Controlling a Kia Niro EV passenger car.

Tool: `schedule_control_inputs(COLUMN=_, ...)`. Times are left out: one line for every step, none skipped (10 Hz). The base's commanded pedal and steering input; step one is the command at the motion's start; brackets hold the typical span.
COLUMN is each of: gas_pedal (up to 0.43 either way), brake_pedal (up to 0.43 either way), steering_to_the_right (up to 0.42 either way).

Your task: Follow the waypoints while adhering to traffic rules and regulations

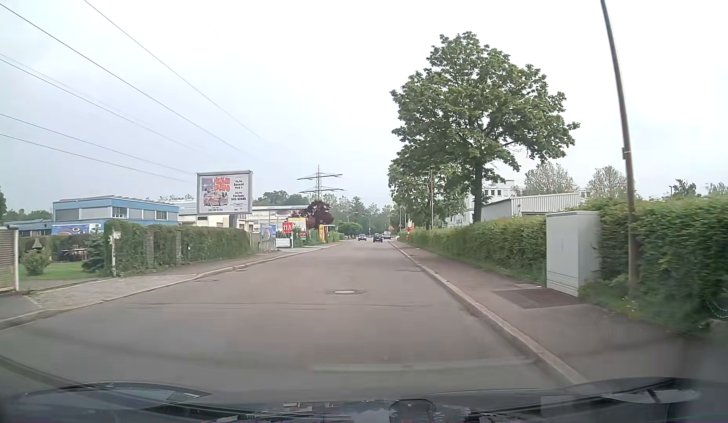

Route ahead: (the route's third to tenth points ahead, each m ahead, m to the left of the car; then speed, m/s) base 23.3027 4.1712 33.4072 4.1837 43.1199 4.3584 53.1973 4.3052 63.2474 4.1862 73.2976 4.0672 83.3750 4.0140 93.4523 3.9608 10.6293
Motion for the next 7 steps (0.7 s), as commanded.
schedule_control_inputs(gas_pedal=0.0, brake_pedal=0.0, steering_to_the_right=-0.001)
schedule_control_inputs(gas_pedal=0.0, brake_pedal=0.0, steering_to_the_right=-0.001)
schedule_control_inputs(gas_pedal=0.0, brake_pedal=0.0, steering_to_the_right=-0.001)
schedule_control_inputs(gas_pedal=0.0, brake_pedal=0.0, steering_to_the_right=-0.001)
schedule_control_inputs(gas_pedal=0.008, brake_pedal=0.0, steering_to_the_right=-0.001)
schedule_control_inputs(gas_pedal=0.028, brake_pedal=0.0, steering_to_the_right=-0.001)
schedule_control_inputs(gas_pedal=0.028, brake_pedal=0.0, steering_to_the_right=-0.001)
